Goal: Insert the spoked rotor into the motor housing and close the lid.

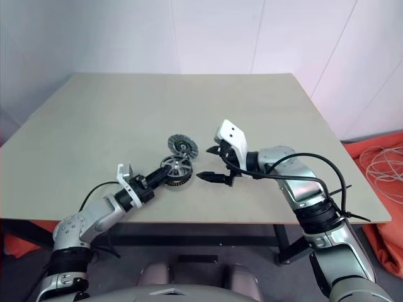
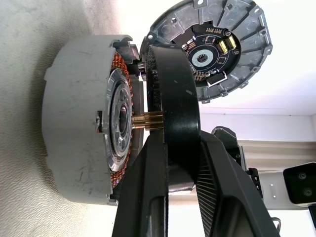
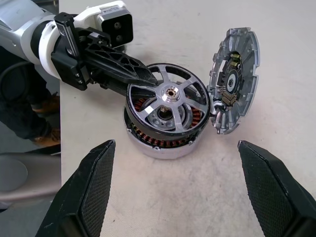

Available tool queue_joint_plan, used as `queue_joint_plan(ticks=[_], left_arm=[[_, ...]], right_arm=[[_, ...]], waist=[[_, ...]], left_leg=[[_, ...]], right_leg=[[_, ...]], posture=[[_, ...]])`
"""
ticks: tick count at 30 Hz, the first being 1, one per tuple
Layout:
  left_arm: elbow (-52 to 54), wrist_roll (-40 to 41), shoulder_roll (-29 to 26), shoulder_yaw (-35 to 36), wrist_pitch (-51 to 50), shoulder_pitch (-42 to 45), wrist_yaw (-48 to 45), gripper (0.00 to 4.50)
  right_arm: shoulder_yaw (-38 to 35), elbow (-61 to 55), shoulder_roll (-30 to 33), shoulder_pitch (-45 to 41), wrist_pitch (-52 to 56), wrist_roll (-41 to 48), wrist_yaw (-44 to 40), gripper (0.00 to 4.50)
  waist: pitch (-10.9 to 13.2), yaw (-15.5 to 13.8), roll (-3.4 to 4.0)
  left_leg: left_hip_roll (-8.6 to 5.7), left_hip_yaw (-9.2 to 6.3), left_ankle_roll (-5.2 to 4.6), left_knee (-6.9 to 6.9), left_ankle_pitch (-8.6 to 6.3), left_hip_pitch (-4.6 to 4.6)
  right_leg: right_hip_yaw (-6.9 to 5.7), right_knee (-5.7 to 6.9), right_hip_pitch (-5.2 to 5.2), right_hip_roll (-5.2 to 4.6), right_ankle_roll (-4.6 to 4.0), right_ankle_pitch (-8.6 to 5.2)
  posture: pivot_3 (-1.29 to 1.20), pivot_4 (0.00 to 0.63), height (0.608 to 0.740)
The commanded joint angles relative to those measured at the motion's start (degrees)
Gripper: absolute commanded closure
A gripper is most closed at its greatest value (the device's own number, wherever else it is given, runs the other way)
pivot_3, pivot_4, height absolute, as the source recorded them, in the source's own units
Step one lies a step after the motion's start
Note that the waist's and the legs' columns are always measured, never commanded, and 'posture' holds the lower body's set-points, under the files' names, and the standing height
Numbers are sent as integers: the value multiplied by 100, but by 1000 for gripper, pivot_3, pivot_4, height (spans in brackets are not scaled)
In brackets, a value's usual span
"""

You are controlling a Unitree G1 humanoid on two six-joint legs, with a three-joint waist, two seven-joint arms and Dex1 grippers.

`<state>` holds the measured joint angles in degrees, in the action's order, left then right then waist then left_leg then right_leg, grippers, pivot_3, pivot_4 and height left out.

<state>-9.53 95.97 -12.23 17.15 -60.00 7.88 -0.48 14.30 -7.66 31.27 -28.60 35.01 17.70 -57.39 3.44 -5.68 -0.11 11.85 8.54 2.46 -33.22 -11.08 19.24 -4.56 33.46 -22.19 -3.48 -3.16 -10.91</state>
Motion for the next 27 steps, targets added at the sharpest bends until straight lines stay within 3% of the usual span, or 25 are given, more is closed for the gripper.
queue_joint_plan(ticks=[1, 3, 5, 8, 15, 27], left_arm=[[20, -88, -43, 120, 34, -10, -86, 4083], [16, -136, -25, 133, 63, 3, -111, 3345], [19, -175, -30, 151, 77, 3, -136, 3144], [91, -151, -47, 192, 76, -26, -160, 2427], [569, 371, -195, 235, -118, -201, 34, 207], [1671, 1524, -989, 26, -44, -991, 592, 75]], right_arm=[[-49, -64, -17, -142, -115, 7, -13, 0], [-54, -59, -13, -145, -115, 5, -18, 0], [-62, -70, 2, -128, -115, 4, -19, 0], [-73, -81, 17, -109, -113, 2, -16, 0], [-81, -90, 21, -108, -104, 5, -6, 0], [-55, -102, -11, -77, -99, 22, -13, 0]], waist=[[0, 0, 0], [0, 0, 0], [0, 0, 0], [0, 0, 0], [0, -6, 0], [0, -15, 1]], left_leg=[[0, 0, 0, 0, 0, 1], [0, 0, 0, 0, 0, 0], [1, 0, 0, 0, 0, 0], [1, 0, 1, 0, 0, -2], [0, 0, 1, -3, 0, -10], [1, -1, 1, -3, 0, -13]], right_leg=[[0, 0, 0, 0, 0, 0], [0, 0, 1, 0, 0, 0], [0, 0, 1, 1, 0, 0], [0, 0, 2, 2, 0, 0], [1, 0, 11, 0, 0, 0], [1, 7, 8, 3, -1, 0]], posture=[[0, 0, 740], [0, 0, 740], [0, 0, 740], [0, 0, 740], [0, 0, 740], [0, 0, 740]])
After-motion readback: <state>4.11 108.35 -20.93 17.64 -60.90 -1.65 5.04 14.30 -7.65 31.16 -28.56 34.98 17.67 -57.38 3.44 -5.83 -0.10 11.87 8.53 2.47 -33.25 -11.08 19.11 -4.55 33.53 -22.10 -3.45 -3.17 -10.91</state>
